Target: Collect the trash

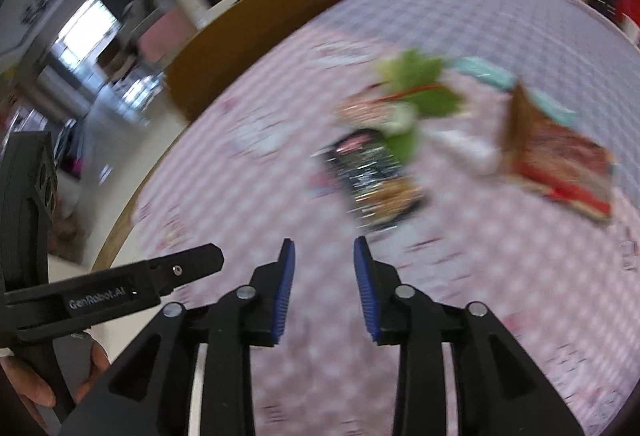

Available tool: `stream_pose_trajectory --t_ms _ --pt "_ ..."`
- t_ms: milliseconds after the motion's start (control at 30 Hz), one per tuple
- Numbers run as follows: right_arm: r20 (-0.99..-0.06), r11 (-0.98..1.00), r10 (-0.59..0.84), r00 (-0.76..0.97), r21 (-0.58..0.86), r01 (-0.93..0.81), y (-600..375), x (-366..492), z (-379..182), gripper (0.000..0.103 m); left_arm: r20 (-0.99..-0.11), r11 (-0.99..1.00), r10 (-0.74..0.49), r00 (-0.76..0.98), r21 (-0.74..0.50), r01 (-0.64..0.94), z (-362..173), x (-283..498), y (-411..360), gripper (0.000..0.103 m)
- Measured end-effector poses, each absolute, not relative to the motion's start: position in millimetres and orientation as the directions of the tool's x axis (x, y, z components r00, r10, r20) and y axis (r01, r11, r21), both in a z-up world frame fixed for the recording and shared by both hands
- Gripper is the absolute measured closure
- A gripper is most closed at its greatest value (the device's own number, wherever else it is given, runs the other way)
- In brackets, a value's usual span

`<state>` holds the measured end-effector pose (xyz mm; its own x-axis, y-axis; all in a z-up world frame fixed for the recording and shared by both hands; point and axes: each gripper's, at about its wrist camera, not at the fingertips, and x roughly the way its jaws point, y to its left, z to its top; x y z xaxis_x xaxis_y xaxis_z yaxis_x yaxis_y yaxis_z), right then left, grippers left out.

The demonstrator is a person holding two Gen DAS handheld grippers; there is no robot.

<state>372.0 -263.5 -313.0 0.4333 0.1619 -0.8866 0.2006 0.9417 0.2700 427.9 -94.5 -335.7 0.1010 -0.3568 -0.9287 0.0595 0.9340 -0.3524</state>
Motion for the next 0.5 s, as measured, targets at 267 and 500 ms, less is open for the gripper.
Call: stream_pose_trajectory --t_ms 267,500 --pt "-0.873 0.909 0.141 0.467 0.301 0.288 -350.7 371.4 -323.7 0.069 -0.958 0.956 -0.270 0.095 -0.256 0.140 -355.8 451.8 -183.7 0.035" --pt "-0.862 0.890 0.179 0.474 0.347 0.295 -374.9 374.2 -332.6 0.069 -0.981 0.978 -0.159 0.111 -0.141 0.155 -370.7 467.7 -205.2 0.034"
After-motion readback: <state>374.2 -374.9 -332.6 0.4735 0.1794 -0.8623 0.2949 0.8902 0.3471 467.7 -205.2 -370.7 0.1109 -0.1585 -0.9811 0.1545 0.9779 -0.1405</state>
